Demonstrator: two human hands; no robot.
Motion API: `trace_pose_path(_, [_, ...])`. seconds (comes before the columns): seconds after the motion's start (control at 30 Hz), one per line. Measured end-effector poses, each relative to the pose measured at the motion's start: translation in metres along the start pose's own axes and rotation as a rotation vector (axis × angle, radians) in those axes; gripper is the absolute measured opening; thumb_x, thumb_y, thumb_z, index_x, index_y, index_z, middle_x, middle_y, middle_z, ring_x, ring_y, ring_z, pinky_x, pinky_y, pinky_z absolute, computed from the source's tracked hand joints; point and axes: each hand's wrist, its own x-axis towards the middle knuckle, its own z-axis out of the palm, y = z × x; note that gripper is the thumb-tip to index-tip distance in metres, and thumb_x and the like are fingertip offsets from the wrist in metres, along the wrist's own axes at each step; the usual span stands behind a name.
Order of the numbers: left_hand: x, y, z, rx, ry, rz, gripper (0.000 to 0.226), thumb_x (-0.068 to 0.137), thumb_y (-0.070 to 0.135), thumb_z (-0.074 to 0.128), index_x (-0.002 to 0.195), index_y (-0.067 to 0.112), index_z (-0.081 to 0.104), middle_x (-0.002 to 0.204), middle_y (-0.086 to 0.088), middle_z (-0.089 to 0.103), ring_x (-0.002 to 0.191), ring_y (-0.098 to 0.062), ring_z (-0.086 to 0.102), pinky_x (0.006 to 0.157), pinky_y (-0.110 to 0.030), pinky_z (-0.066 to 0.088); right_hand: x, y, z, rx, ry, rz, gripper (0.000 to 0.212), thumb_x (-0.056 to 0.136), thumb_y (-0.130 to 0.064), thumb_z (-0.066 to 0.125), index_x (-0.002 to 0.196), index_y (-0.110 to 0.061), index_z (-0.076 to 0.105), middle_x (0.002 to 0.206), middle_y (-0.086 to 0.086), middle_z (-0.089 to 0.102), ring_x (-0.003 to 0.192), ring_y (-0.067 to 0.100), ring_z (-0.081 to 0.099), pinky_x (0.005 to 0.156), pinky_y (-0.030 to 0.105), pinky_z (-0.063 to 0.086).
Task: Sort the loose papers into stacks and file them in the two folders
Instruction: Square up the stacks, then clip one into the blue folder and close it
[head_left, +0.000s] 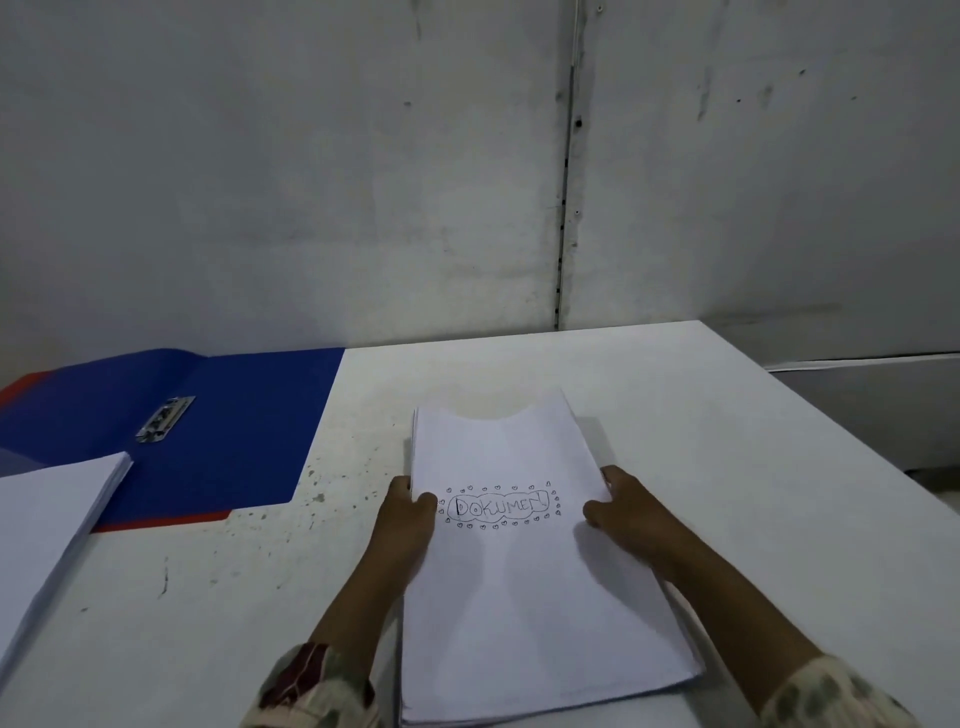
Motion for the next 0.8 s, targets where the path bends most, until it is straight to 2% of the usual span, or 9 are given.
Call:
trace_pose_path(0.07, [-0.003,0.003,0.006,0.061,-0.042,0.028,0.041,0.091,0.01,0.041,0.132,0.008,0.038,0.128,-0.013,0.053,0.102,-0.025,0.052,0.089,-0.032,0.042,0.003,0.004,-0.004,-0.108,0.064,-0.02,0.029,0.085,-0.008,0.047,0.114,-0.008,0.049,0.108,0.009,0.06,0.09,0.025,0.056,0.073,0.028,0.042])
trace_pose_path(0.13, [-0.006,0.008,0.013,0.12,-0.117,0.074,0.046,0.09,0.009,0.044,0.136,0.012,0.033,0.128,-0.009,0.053,0.101,-0.022,0.051,0.088,-0.03,0.043,0.006,0.007,-0.011,-0.239,0.128,0.003,0.034,0.087,-0.011,0.045,0.121,-0.007,0.045,0.115,0.012,0.058,0.099,0.029,0.056,0.076,0.029,0.042])
trace_pose_path(0.2, [-0.007,0.012,0.02,0.142,-0.166,0.11,0.051,0.088,0.005,0.046,0.136,0.012,0.032,0.113,-0.001,0.058,0.093,-0.019,0.051,0.083,-0.029,0.044,0.007,0.01,-0.019,-0.387,0.19,0.038,0.037,0.089,-0.013,0.044,0.125,-0.007,0.04,0.119,0.013,0.057,0.103,0.033,0.056,0.075,0.029,0.041])
trace_pose_path(0.27, [-0.004,0.017,0.031,0.145,-0.19,0.132,0.047,0.084,0.001,0.046,0.13,0.01,0.039,0.101,0.0,0.06,0.091,-0.021,0.054,0.086,-0.035,0.049,0.008,0.012,-0.028,-0.473,0.263,0.053,0.036,0.089,-0.011,0.043,0.124,-0.006,0.038,0.115,0.014,0.058,0.099,0.033,0.056,0.072,0.028,0.037])
trace_pose_path(0.33, [-0.004,0.024,0.048,0.183,-0.21,0.172,0.042,0.082,0.001,0.046,0.124,0.009,0.045,0.113,-0.007,0.061,0.093,-0.022,0.054,0.082,-0.031,0.048,0.009,0.019,-0.039,-0.529,0.322,0.068,0.035,0.09,-0.01,0.042,0.124,-0.006,0.036,0.113,0.015,0.059,0.092,0.032,0.056,0.07,0.027,0.035])
trace_pose_path(0.4, [-0.005,0.032,0.065,0.202,-0.217,0.21,0.041,0.082,0.001,0.048,0.123,0.008,0.047,0.117,-0.01,0.06,0.091,-0.02,0.053,0.076,-0.025,0.041,0.013,0.025,-0.051,-0.554,0.372,0.092,0.033,0.09,-0.01,0.043,0.122,-0.006,0.037,0.113,0.014,0.059,0.096,0.033,0.058,0.069,0.028,0.035])
trace_pose_path(0.5, [-0.006,0.037,0.092,0.231,-0.231,0.267,0.042,0.081,0.003,0.051,0.122,0.007,0.047,0.114,-0.011,0.062,0.091,-0.022,0.055,0.074,-0.023,0.04,0.015,0.042,-0.069,-0.527,0.429,0.156,0.03,0.089,-0.009,0.044,0.118,-0.005,0.041,0.114,0.013,0.057,0.103,0.033,0.057,0.071,0.028,0.036])
trace_pose_path(0.63, [-0.006,0.043,0.122,0.303,-0.256,0.334,0.043,0.079,0.005,0.054,0.122,0.008,0.049,0.114,-0.009,0.064,0.1,-0.024,0.059,0.075,-0.021,0.042,0.016,0.06,-0.092,-0.503,0.476,0.231,0.036,0.09,-0.008,0.044,0.126,-0.005,0.041,0.125,0.013,0.049,0.116,0.031,0.049,0.085,0.033,0.041])
trace_pose_path(0.8, [-0.006,0.053,0.148,0.307,-0.303,0.35,0.038,0.079,0.004,0.055,0.117,0.006,0.052,0.112,-0.012,0.065,0.101,-0.027,0.06,0.076,-0.022,0.044,0.02,0.076,-0.111,-0.524,0.506,0.246,0.031,0.089,-0.007,0.045,0.119,-0.002,0.044,0.122,0.016,0.046,0.115,0.033,0.046,0.088,0.036,0.04])
